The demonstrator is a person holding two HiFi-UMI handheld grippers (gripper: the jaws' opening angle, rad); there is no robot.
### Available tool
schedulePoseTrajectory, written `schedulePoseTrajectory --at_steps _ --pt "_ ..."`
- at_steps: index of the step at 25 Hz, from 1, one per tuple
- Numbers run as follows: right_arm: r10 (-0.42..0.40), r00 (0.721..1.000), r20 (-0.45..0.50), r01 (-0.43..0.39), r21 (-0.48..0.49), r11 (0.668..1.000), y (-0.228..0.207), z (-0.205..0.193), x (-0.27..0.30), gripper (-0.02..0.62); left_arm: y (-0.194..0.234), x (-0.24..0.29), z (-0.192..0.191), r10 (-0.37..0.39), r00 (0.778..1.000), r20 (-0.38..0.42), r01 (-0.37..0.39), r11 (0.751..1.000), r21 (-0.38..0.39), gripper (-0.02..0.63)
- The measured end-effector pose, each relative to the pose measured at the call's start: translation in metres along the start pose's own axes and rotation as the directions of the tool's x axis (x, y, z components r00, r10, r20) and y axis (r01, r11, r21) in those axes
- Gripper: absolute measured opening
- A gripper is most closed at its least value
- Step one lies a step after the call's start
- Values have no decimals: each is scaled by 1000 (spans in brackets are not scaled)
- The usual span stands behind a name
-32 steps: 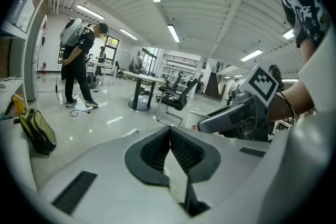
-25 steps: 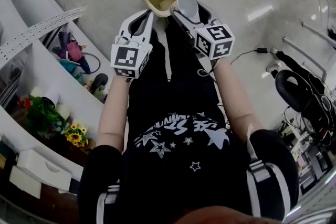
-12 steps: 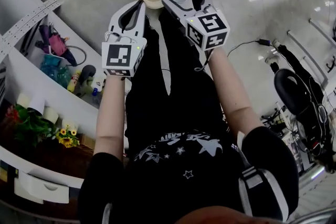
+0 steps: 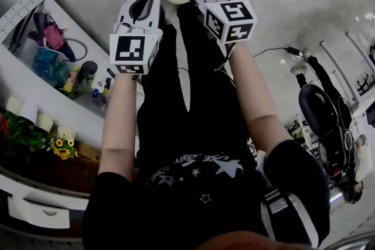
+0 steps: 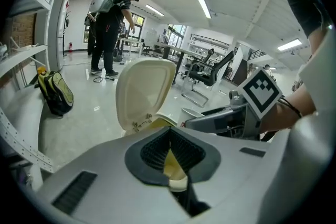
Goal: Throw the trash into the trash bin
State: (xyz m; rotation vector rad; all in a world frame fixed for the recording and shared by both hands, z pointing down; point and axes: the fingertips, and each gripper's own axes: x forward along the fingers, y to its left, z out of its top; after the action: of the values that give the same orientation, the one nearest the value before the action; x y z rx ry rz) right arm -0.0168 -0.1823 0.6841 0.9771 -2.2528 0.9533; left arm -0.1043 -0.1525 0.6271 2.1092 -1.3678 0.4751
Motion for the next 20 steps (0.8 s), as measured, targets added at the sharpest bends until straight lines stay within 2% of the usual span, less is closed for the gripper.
schedulePoseTrajectory --at_steps 5,12,20 --pt "-34 999 -10 33 -31 999 0 1 12 345 11 11 -4 15 1000 -9 -15 1000 0 11" --pt "-19 1000 -21 19 -16 1000 7 -1 16 390 15 10 -5 7 1000 -15 -7 1000 -9 11" --pt "-22 999 -28 22 -1 1000 16 6 11 390 17 1 4 -12 1000 -8 12 1000 -1 11"
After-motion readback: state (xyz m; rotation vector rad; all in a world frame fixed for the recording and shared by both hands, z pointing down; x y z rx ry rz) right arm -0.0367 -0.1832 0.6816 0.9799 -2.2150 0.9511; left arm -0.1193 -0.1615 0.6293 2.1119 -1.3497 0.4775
